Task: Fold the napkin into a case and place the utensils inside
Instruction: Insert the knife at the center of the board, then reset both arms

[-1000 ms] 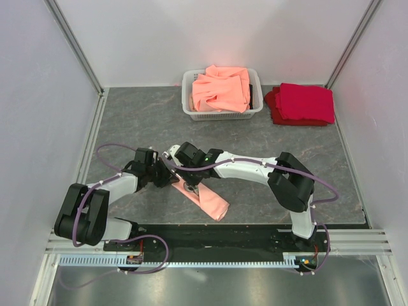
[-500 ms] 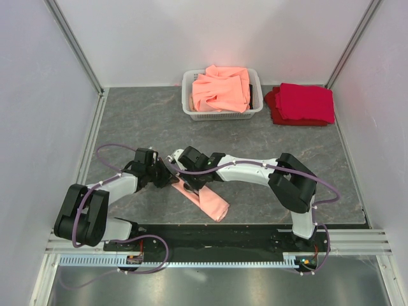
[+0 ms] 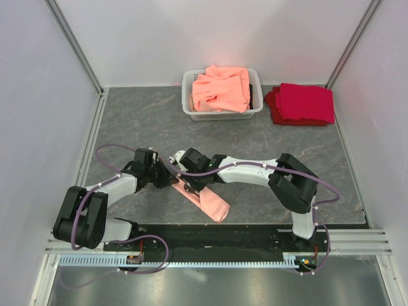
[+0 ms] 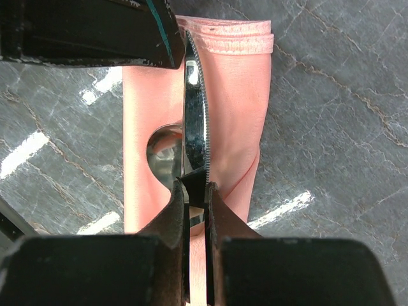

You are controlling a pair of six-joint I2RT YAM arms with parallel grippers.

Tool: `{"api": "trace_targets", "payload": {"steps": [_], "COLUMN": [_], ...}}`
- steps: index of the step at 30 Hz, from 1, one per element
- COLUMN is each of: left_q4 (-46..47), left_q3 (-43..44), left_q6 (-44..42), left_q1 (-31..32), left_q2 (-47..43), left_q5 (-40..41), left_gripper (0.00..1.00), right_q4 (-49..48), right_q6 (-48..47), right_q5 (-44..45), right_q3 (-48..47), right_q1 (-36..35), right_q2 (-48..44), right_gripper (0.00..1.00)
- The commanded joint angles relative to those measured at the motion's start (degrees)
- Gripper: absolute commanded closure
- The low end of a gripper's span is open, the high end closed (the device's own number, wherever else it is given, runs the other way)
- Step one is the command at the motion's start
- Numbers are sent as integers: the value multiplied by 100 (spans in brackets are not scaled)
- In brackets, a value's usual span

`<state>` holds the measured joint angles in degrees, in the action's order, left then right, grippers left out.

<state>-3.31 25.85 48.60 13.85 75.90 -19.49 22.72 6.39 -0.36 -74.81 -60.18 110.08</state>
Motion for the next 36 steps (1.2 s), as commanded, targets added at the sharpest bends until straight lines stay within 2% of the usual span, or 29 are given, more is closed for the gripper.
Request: {"api": "trace_targets", "payload": {"steps": [1,3,6,7,11,15,20,21,25,27,30,32,36], "left_q4": [-126,-135,-170,-179,-703,-1153,-1392,-1365,-1041,-848,-654,-610,-294], "left_q3": [87,114,140,131,228,368,649,693,659,632,650,772,843], "left_q6": [-8,-96,-149,-166,-140,-263,-667,-694,-659,-633,-554,-553,-440], "left_q1": [-31,-31,-31,-31,-40,-31,-31,-22,100,371,943,1521,2279], "left_q2": [-137,-198,-400,-487,-900,-1629,-2122,-2254,-2544,-2650,-2677,-2537,-2317], "left_q5": [323,296,314,322,559,674,60,-263,-811,-785,-540,-303,85], "left_gripper": [98,98,96,94,73,67,64,62,47,42,36,36,36], "right_q4": [189,189,198,198,285,356,549,549,470,348,76,-65,-189], "right_q6": [-7,2,29,46,134,265,731,1054,1810,2163,2743,3113,3579], "right_q5": [114,124,150,159,221,291,835,1036,1545,1723,1750,1706,1855], "right_q3": [71,80,71,63,-121,-262,-368,-325,324,659,1693,2135,3014], "right_q1": [-46,-46,-46,-55,-38,-46,-29,-2,173,244,498,735,885], "right_q2": [-250,-277,-347,-382,-461,-575,-970,-1145,-1708,-2111,-2745,-3105,-4291], "right_gripper": [87,85,73,67,56,45,34,27,11,3,2,2,2]}}
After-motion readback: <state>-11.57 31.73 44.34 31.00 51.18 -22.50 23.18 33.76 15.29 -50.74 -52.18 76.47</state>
